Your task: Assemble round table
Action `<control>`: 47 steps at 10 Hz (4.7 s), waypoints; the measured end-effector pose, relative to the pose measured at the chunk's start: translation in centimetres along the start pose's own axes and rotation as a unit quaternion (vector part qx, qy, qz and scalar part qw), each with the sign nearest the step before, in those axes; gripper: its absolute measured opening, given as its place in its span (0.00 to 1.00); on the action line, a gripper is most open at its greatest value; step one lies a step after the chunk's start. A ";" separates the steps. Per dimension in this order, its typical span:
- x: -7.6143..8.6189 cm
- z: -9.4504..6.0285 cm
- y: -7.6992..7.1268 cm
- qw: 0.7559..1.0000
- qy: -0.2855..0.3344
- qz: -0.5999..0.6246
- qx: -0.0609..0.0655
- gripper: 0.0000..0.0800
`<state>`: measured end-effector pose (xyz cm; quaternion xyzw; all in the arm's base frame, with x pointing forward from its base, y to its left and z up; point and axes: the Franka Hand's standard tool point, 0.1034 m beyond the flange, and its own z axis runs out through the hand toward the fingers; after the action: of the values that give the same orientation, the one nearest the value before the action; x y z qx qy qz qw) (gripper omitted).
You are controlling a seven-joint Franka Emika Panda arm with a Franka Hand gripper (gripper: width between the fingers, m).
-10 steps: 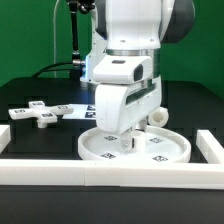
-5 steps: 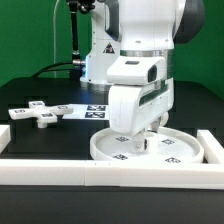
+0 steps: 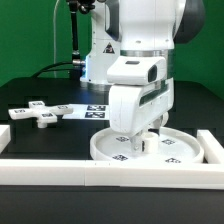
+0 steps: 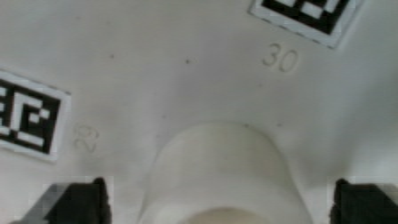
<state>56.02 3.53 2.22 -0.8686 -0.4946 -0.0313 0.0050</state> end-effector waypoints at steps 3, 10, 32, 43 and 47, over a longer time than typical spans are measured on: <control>-1.6 -3.8 -1.2 1.000 0.000 0.016 -0.015 0.81; -2.8 -5.1 -5.4 0.987 0.007 0.157 -0.025 0.81; -2.8 -2.9 -11.5 0.696 -0.185 0.662 0.208 0.81; -2.6 0.9 -12.7 0.642 -0.356 0.570 0.370 0.81; -3.1 1.5 -14.0 0.638 -0.363 0.573 0.366 0.70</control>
Offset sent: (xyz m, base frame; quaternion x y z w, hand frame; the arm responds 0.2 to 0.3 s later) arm -0.0453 -0.0281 0.0371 -0.0370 -0.0163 0.1134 0.9927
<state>42.53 8.11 0.26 -0.8466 0.1690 0.4790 0.1591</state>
